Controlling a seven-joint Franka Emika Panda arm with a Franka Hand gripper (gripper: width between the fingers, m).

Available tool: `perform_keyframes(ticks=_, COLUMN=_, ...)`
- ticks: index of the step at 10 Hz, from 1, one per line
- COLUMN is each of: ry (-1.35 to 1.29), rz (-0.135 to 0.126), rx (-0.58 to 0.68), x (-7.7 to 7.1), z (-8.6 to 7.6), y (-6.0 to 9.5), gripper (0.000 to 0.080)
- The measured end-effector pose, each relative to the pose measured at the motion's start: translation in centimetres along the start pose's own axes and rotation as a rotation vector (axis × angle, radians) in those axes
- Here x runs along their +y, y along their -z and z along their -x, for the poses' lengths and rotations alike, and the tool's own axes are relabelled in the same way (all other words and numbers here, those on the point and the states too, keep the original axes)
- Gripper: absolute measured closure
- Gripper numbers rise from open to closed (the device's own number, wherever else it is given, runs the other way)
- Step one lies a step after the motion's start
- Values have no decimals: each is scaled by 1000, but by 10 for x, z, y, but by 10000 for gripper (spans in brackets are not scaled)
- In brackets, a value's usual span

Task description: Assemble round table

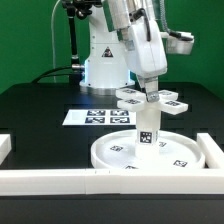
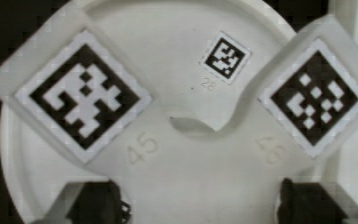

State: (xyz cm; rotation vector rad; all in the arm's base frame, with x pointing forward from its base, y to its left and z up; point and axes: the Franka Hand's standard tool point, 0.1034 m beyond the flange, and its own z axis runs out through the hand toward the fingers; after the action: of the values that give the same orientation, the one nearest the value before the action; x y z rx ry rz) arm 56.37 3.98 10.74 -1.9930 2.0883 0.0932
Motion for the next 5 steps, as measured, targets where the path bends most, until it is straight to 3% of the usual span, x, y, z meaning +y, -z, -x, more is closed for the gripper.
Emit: perform_keyframes(ticks=5, ry=-186, rz=-8, rx=-8, x=-1, z=0, y=0, gripper=362)
